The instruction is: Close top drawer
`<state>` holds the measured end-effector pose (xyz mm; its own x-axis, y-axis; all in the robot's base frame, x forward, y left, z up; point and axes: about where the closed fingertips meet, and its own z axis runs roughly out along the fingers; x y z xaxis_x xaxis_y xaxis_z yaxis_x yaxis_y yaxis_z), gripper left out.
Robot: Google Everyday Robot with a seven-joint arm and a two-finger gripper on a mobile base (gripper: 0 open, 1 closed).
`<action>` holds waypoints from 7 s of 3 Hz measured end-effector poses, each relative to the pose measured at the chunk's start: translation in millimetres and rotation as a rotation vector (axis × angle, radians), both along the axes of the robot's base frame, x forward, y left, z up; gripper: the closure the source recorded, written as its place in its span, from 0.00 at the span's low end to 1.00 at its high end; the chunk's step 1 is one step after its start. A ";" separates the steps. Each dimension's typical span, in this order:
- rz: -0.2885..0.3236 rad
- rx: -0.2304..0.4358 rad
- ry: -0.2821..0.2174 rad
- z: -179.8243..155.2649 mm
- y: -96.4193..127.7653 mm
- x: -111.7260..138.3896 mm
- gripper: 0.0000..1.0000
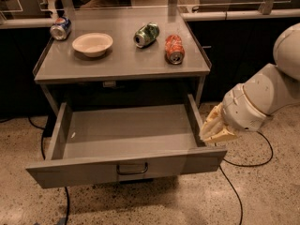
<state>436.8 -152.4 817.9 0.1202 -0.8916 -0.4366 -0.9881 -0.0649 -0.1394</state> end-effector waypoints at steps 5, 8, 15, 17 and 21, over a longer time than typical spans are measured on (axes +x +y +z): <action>0.058 -0.050 -0.061 55.8 3.5 -14.4 0.87; 0.059 -0.049 -0.060 55.0 3.8 -15.1 1.00; 0.242 0.077 0.012 -113.2 94.9 -56.9 1.00; 0.220 0.126 0.015 -135.6 103.4 -58.7 1.00; 0.198 -0.224 -0.082 -165.6 124.3 -49.9 1.00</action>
Offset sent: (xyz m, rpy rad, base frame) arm -0.0222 -0.0212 0.1098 -0.0958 -0.1361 0.0295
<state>386.9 -28.1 652.3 0.3282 -0.9202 -0.2134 -0.9391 -0.2935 -0.1787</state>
